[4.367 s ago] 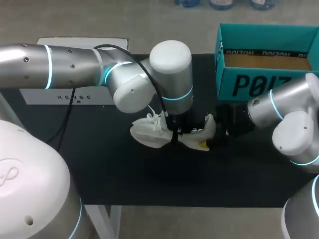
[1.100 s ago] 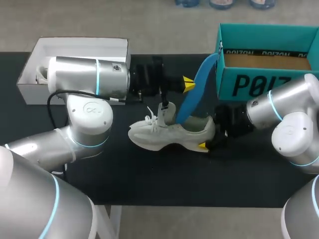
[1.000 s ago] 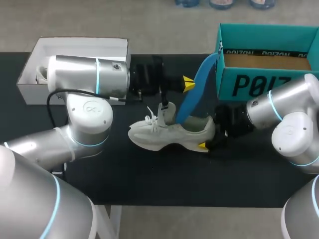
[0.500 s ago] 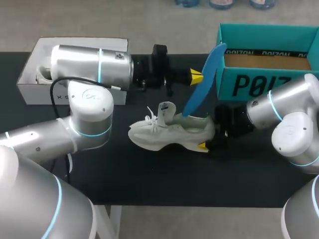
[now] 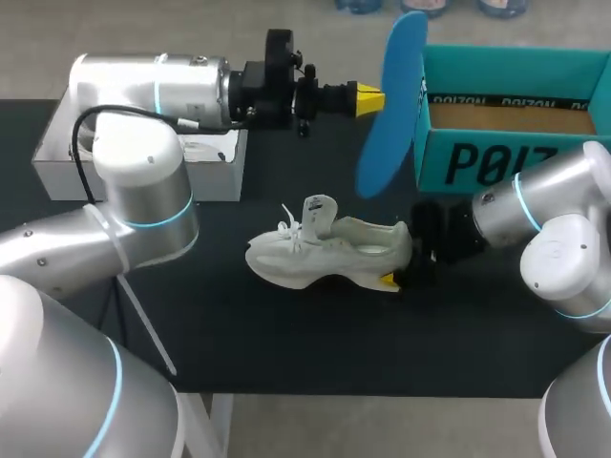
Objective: Take the shoe out of the shoebox, open the shoe tongue, remove and reinsert the insole, then place the shoe into the shoebox
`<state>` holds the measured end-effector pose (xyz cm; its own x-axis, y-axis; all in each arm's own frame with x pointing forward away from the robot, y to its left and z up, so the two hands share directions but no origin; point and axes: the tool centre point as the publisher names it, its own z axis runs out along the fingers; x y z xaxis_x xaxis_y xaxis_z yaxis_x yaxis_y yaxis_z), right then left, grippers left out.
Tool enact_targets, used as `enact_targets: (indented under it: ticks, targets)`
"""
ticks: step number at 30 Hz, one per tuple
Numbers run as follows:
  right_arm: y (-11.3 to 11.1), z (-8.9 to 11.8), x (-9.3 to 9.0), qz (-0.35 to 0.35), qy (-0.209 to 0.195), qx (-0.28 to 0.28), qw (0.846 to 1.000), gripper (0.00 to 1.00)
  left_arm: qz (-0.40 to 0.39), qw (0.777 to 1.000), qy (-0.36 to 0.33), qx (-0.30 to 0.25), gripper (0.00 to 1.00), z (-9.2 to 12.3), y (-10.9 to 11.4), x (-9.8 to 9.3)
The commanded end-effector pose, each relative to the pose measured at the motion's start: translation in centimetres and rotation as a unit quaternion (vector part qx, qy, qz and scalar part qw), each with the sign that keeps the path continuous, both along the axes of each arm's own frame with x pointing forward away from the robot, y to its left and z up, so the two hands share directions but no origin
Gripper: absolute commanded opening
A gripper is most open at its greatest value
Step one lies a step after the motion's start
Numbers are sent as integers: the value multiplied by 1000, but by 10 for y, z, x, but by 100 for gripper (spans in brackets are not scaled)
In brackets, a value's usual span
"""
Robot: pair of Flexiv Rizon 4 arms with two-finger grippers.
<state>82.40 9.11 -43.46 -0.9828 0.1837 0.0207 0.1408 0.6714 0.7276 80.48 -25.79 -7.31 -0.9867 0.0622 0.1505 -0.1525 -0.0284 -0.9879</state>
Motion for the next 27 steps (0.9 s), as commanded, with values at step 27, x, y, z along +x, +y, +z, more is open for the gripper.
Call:
enact_targets:
  ticks: [27]
  targets:
    - [2,-4,-1,-1,0,-1,1000,0,-175,982,66,-21,0,11,25,-103]
